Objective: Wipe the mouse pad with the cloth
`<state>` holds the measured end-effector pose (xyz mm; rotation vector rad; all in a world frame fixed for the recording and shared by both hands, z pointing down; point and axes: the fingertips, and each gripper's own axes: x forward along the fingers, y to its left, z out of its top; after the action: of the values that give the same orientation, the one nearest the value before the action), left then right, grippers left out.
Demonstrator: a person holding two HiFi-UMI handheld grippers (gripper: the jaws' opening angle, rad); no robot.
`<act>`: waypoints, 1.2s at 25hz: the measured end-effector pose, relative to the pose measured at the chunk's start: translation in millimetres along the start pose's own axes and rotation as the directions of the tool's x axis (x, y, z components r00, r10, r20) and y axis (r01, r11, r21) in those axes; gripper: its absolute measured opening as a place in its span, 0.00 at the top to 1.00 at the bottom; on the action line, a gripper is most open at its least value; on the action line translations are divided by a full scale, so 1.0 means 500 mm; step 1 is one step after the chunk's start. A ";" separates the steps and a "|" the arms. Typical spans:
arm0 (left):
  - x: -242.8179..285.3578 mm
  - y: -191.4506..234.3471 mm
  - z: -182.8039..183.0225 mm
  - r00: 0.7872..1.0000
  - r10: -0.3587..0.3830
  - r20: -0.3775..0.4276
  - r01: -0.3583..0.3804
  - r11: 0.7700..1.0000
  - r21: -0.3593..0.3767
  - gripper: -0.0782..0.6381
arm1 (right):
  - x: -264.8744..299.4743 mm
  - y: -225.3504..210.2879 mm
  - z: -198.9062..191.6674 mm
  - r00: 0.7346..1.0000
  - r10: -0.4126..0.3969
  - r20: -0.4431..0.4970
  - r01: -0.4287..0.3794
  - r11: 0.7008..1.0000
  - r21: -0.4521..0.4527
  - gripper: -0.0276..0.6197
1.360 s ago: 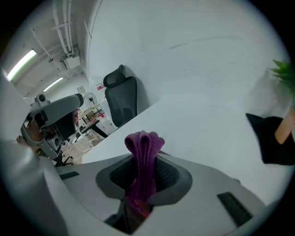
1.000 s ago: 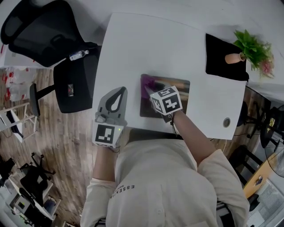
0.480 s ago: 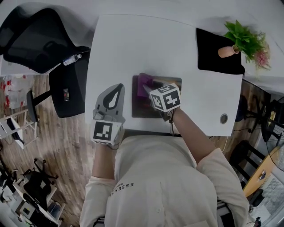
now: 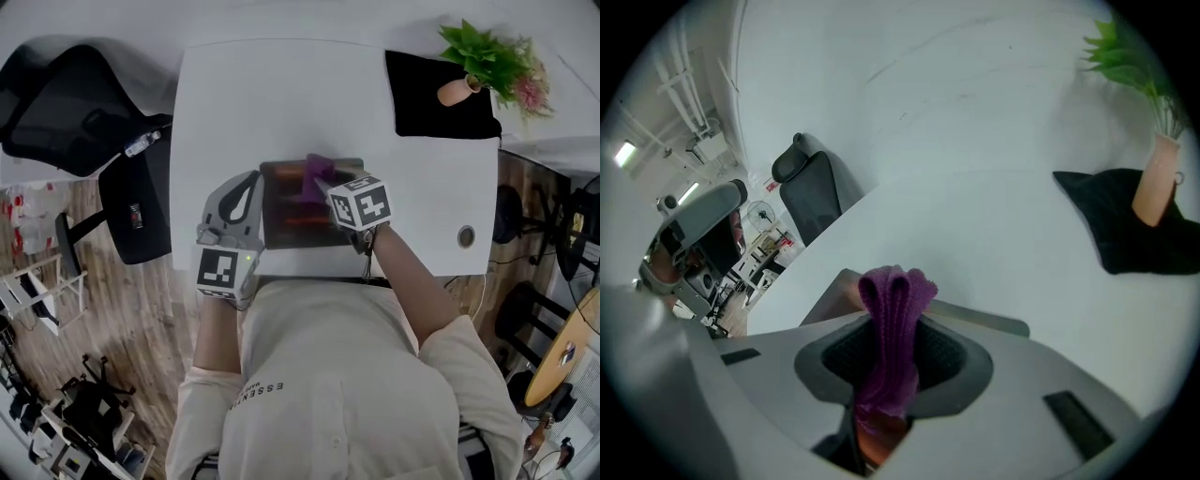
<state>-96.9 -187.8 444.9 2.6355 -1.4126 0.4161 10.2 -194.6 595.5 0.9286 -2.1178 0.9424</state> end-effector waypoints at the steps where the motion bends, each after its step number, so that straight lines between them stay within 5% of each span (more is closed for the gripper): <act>1: 0.005 -0.007 0.000 1.000 -0.009 0.000 0.009 1.000 0.003 0.89 | -0.007 -0.012 -0.004 1.000 -0.008 0.001 0.008 1.000 0.006 0.80; 20: 0.018 -0.046 0.030 0.998 -0.069 0.013 0.069 0.997 0.035 0.89 | -0.133 -0.179 -0.060 0.967 -0.243 -0.082 0.247 0.967 0.054 0.79; 24: -0.010 -0.033 0.036 0.997 -0.071 0.022 0.070 0.997 0.044 0.89 | -0.157 -0.133 -0.031 0.971 -0.236 -0.043 0.238 0.971 0.025 0.79; 30: -0.068 0.009 0.032 0.998 -0.063 0.019 0.062 0.997 0.040 0.89 | -0.117 0.030 0.000 0.993 -0.114 -0.005 0.114 0.993 -0.022 0.79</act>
<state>-115.8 -167.1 419.5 2.7148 -1.3375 0.4154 30.3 -167.4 545.7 1.0224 -2.0424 0.8617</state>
